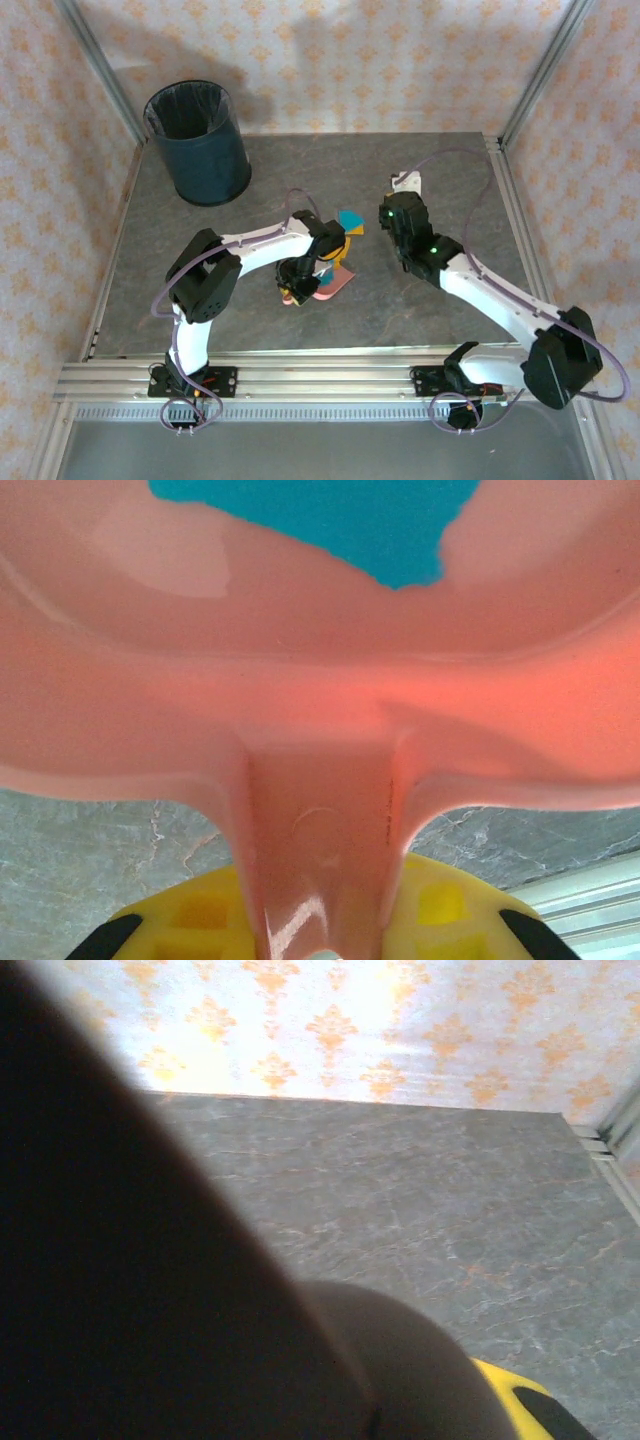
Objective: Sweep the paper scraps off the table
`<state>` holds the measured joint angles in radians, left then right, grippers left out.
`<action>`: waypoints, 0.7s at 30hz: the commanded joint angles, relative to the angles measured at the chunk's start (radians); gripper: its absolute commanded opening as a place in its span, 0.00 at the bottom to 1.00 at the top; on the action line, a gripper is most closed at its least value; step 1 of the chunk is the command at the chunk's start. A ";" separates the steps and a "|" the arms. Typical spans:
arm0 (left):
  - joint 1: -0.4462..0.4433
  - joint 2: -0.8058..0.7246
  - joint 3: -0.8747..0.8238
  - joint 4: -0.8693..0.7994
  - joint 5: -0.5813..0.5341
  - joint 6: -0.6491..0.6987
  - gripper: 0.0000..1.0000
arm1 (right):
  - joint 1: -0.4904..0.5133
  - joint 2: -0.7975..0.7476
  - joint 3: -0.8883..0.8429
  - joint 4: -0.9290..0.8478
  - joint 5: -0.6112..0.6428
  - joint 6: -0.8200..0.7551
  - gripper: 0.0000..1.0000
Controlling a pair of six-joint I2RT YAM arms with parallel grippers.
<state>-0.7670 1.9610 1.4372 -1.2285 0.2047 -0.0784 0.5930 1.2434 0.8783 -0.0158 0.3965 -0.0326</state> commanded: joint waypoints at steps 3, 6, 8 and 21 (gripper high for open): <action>0.013 -0.020 -0.014 -0.006 0.003 -0.002 0.00 | -0.031 0.093 0.058 0.170 0.045 -0.100 0.00; 0.015 -0.022 -0.015 -0.005 0.005 0.001 0.00 | -0.041 0.155 0.090 0.199 0.017 -0.126 0.00; 0.016 -0.021 -0.017 -0.003 0.007 0.002 0.00 | -0.043 0.197 0.117 0.211 0.001 -0.136 0.00; 0.017 -0.017 -0.016 -0.003 0.009 0.006 0.00 | -0.043 0.344 0.204 0.198 -0.250 -0.155 0.00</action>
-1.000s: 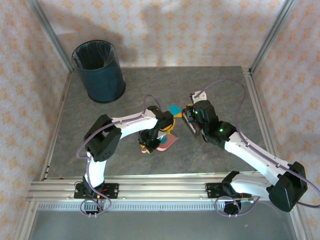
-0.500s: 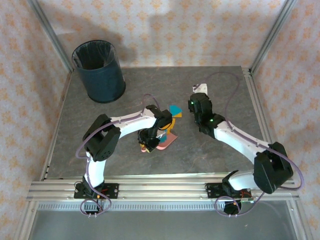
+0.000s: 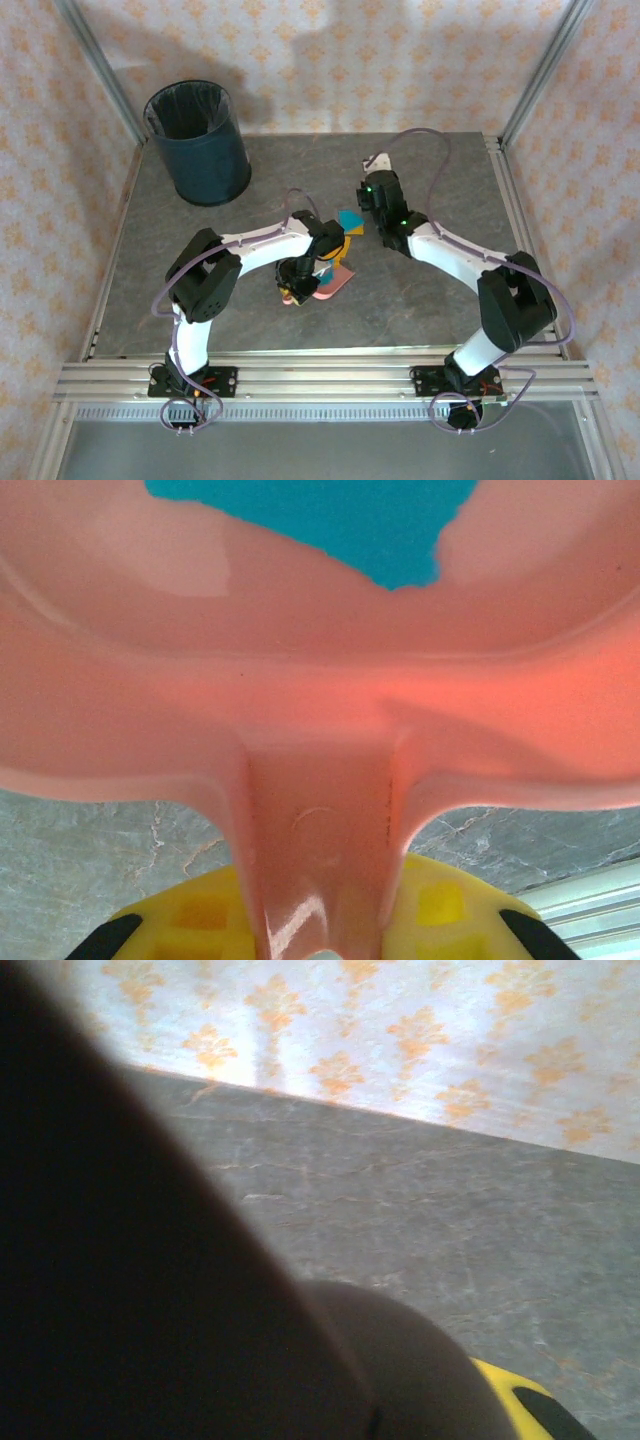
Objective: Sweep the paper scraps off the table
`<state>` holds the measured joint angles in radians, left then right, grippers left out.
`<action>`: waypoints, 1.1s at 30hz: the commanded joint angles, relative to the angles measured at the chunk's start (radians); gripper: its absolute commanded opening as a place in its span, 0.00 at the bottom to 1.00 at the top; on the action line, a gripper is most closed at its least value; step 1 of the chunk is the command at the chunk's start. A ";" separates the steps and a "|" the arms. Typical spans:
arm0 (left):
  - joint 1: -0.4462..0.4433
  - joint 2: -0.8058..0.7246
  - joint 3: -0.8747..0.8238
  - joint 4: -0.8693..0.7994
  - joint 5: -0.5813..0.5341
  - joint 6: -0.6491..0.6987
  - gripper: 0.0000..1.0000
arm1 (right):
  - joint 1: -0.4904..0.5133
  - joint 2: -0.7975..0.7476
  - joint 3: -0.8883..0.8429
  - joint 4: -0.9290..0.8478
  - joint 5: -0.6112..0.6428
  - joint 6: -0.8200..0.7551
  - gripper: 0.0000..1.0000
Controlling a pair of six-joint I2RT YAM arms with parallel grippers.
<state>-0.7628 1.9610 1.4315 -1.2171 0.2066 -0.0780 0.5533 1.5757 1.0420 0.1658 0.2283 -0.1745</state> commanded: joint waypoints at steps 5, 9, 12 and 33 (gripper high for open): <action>0.013 -0.014 -0.005 -0.019 0.006 0.008 0.00 | -0.003 0.024 0.044 -0.020 -0.154 -0.024 0.00; 0.013 -0.012 0.000 -0.019 0.003 0.010 0.00 | -0.002 0.019 0.044 -0.063 -0.229 -0.032 0.00; 0.013 -0.010 0.003 -0.019 -0.001 0.007 0.00 | -0.001 0.009 0.043 -0.102 -0.293 -0.033 0.00; 0.014 0.019 0.026 -0.019 -0.023 -0.009 0.00 | 0.092 -0.101 -0.012 -0.292 -0.365 -0.003 0.00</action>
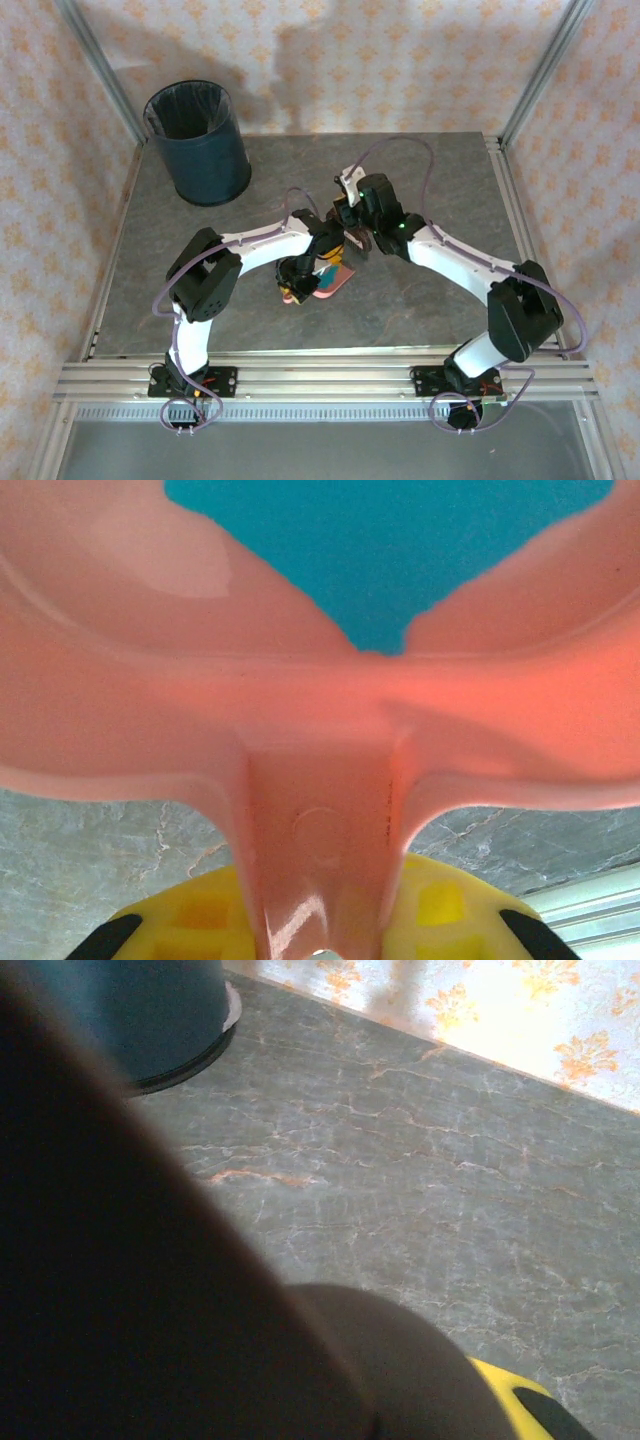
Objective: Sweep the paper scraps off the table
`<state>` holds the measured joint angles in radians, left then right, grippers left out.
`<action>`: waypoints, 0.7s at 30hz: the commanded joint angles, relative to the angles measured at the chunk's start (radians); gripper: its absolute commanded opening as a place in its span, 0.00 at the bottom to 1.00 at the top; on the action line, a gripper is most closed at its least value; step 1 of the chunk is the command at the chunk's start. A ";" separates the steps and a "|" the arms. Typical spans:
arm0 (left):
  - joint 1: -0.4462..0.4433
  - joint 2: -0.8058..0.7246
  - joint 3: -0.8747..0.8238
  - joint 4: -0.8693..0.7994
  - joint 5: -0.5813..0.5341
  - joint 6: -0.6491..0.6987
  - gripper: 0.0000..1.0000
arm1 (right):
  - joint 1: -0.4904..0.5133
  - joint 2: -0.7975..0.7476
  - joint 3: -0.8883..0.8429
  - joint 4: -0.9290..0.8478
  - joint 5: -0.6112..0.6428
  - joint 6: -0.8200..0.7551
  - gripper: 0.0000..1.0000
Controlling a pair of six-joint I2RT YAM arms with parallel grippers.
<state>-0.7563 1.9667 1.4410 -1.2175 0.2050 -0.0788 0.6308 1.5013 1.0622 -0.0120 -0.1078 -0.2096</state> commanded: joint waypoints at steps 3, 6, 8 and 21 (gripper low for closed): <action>0.009 0.014 0.017 -0.017 -0.026 -0.011 0.00 | 0.024 -0.054 -0.048 -0.124 -0.036 0.047 0.00; 0.011 0.012 0.018 -0.016 -0.033 -0.013 0.00 | 0.027 -0.081 -0.056 -0.142 -0.056 0.062 0.00; 0.011 0.014 0.019 -0.016 -0.033 -0.013 0.00 | 0.030 -0.095 -0.060 -0.153 -0.069 0.068 0.00; 0.019 -0.016 0.002 -0.008 -0.051 -0.017 0.00 | 0.032 -0.222 -0.088 -0.162 -0.026 0.113 0.00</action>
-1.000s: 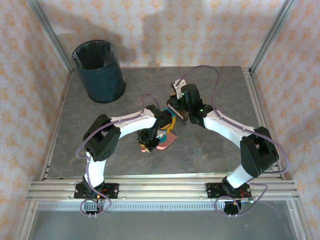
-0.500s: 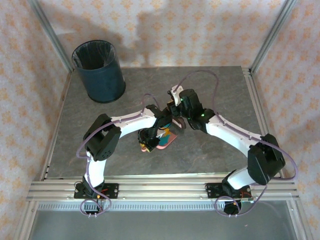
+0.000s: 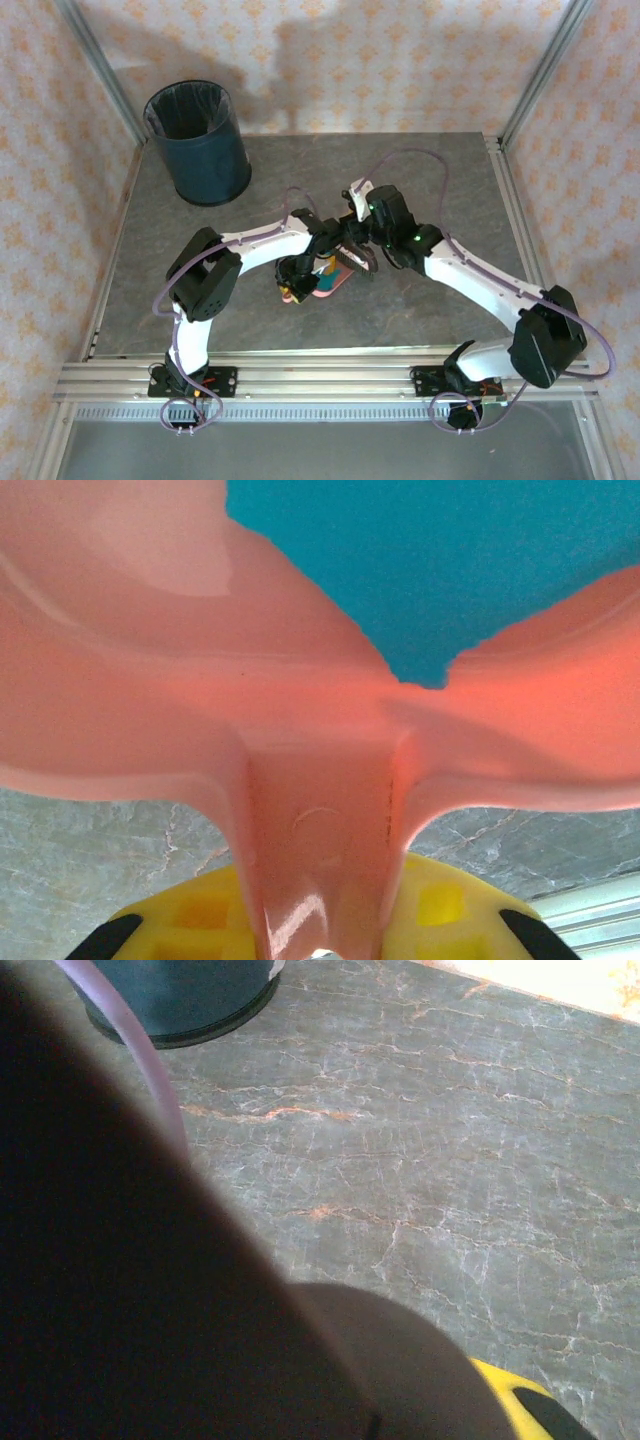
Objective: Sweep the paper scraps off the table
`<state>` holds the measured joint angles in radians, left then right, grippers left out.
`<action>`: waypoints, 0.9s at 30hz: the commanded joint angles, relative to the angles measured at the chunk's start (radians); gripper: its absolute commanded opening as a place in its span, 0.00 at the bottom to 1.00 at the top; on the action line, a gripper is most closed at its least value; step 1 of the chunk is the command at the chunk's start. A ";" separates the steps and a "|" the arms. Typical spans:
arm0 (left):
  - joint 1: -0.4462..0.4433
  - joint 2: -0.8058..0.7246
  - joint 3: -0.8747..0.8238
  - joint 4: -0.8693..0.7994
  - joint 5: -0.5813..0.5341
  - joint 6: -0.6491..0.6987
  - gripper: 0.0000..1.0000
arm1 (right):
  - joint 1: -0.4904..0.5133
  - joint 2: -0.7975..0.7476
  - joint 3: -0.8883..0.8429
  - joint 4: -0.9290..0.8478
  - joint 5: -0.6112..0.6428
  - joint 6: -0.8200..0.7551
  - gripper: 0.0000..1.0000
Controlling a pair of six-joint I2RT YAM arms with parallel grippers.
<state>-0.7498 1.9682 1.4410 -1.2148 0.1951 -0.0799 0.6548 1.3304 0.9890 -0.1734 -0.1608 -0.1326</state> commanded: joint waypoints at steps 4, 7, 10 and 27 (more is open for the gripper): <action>0.015 -0.041 -0.018 -0.008 -0.039 -0.009 0.00 | 0.008 -0.088 -0.038 0.052 0.110 0.073 0.00; 0.015 -0.052 -0.034 -0.006 -0.037 -0.007 0.00 | 0.008 -0.097 -0.043 0.073 0.175 0.099 0.00; 0.015 -0.085 -0.051 -0.002 -0.036 -0.003 0.00 | 0.008 -0.096 -0.046 0.099 0.230 0.109 0.00; 0.015 -0.126 -0.128 0.037 0.007 0.011 0.00 | 0.006 0.160 0.087 0.239 0.232 0.034 0.00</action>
<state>-0.7433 1.8751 1.3300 -1.1801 0.2020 -0.0780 0.6586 1.4715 1.0222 0.0158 0.1146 -0.0746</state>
